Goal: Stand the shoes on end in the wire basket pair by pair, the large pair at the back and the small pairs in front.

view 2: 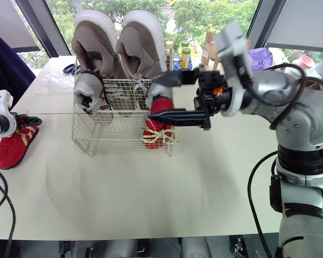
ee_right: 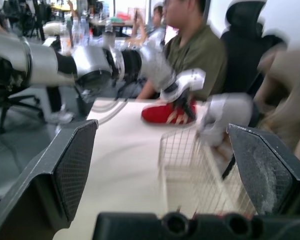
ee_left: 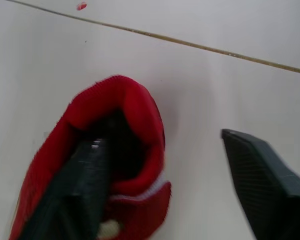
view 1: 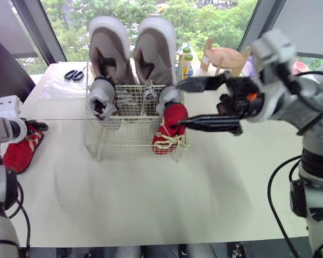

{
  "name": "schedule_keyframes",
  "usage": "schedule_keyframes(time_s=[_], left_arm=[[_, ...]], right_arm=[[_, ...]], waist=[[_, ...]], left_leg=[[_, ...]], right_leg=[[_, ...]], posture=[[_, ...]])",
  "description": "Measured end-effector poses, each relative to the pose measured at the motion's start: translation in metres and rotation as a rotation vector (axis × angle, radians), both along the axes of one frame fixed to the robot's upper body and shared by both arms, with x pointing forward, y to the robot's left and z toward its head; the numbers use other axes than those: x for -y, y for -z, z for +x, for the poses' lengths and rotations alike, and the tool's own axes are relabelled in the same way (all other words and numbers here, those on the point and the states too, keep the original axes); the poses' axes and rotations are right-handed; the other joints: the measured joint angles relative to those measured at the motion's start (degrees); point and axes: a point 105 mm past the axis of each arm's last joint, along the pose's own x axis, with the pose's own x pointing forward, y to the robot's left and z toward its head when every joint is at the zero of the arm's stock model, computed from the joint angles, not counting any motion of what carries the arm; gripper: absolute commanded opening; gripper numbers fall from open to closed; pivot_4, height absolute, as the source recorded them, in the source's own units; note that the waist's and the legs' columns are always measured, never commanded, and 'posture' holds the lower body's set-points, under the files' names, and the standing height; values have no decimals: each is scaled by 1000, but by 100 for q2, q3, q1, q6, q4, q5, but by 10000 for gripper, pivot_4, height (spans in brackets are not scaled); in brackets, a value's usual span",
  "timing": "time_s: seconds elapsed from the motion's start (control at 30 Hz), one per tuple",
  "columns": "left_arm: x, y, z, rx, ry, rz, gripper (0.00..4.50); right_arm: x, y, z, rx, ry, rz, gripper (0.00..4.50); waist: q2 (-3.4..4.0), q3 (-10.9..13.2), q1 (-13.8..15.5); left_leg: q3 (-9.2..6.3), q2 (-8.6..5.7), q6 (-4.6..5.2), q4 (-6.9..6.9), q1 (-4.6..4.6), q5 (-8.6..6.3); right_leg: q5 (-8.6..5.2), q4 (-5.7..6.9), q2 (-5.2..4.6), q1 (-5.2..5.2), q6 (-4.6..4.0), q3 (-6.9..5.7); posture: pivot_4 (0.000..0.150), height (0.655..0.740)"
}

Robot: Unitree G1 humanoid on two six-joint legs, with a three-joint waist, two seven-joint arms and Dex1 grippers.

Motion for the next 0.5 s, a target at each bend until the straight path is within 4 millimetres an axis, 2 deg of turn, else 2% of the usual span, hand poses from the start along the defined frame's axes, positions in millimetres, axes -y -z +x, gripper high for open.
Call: schedule_keyframes(time_s=[0.13,0.4,0.47,0.5], left_arm=[[-1,3,3,9,-6,23,356],[1,-2,3,6,-20,-7,356],[5,-14,4,30,-26,-61,356],[6,-28,5,61,-27,-89,356]], right_arm=[[1,1,5,-13,43,9,45000],[3,5,9,-27,75,20,45000],[3,5,10,-21,71,24,45000],[2,5,10,-17,66,27,45000]], waist=[[-1,-1,6],[-7,1,6],[-30,6,4],[-42,1,3]], left_leg=[[-1,0,1,2,0,-1],[-4,-1,2,6,-3,-1],[-12,0,2,13,-14,-1],[-18,1,2,20,-28,-1]], right_leg=[[3,2,-6,0,5,0],[6,5,-5,-1,10,0],[6,7,-1,-6,11,-6],[6,11,1,-16,12,-10]], posture=[[1500,7400],[1500,7400],[1500,7400],[1500,7400]])
